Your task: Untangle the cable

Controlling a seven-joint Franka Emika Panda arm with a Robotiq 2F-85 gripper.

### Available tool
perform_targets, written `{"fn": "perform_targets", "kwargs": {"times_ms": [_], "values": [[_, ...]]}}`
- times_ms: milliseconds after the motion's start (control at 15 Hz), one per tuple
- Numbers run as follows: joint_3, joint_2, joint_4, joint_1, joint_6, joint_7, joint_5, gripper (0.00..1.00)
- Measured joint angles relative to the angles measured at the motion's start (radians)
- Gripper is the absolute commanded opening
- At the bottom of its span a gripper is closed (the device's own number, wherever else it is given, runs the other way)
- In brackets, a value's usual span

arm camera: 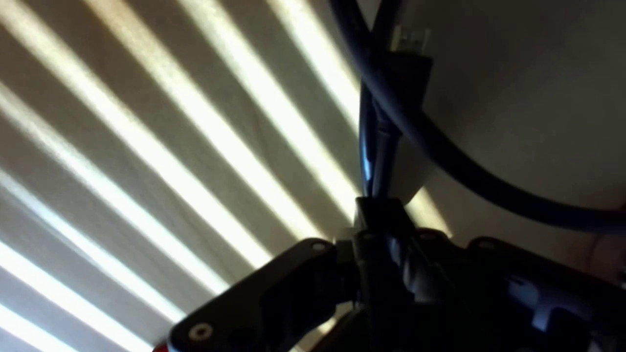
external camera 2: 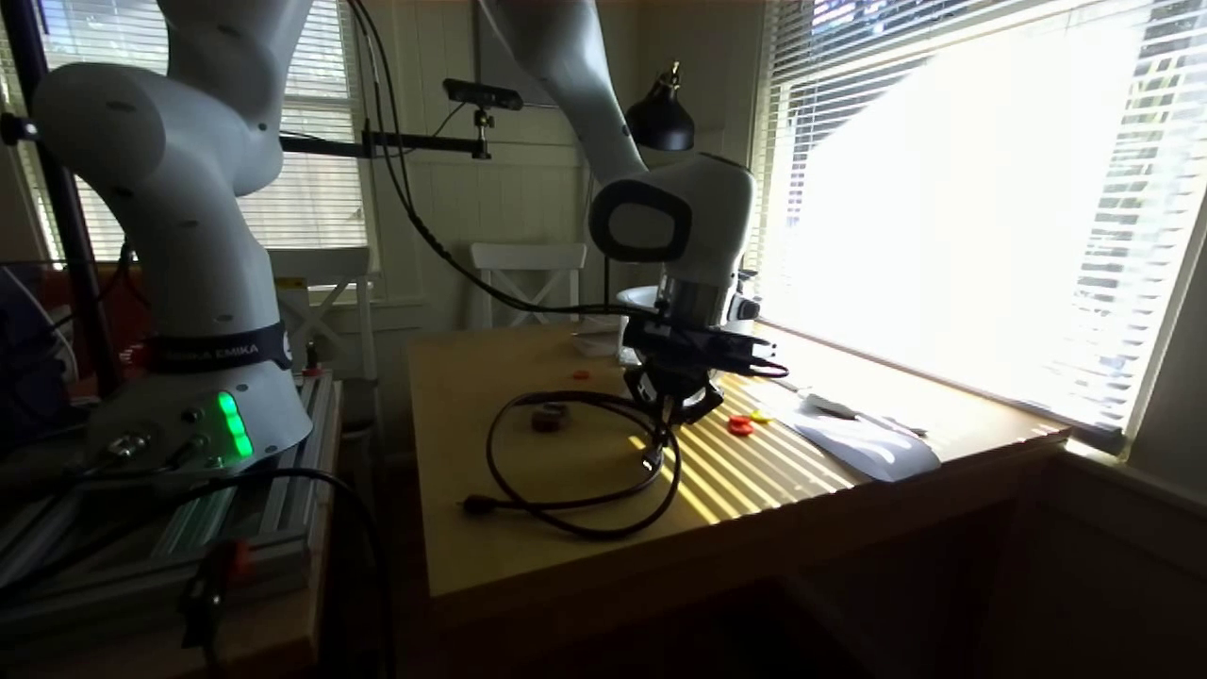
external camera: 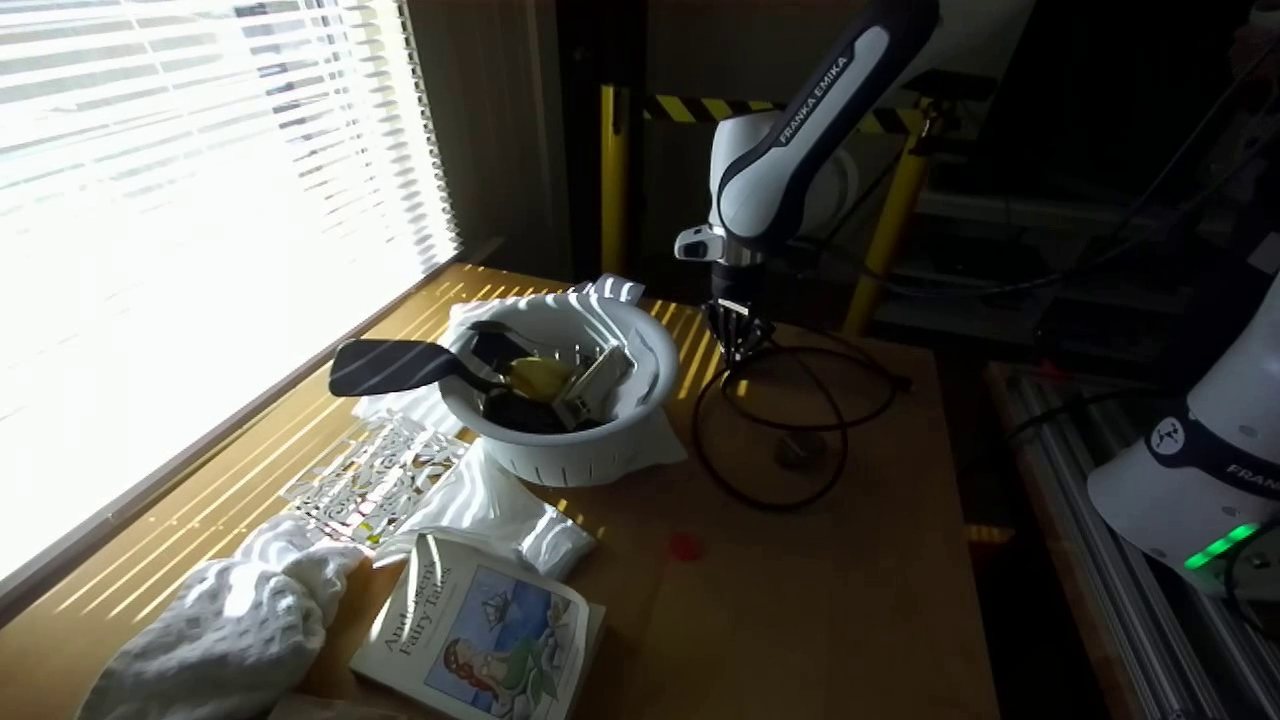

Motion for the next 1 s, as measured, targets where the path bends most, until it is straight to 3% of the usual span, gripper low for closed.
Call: {"fn": "perform_targets", "kwargs": {"times_ms": [267, 467, 733, 1000], "values": [[-0.001, -0.054, -0.010, 0.002, -0.025, 0.023, -0.046, 0.02], [0.005, -0.176, -0.064, 0.007, -0.017, -0.006, -0.097, 0.02], [0.067, -0.324, -0.139, -0.002, -0.018, -0.237, 0.024, 0.02], [0.090, -0.360, -0.172, 0.037, -0.027, -0.446, 0.076, 0.02]]}}
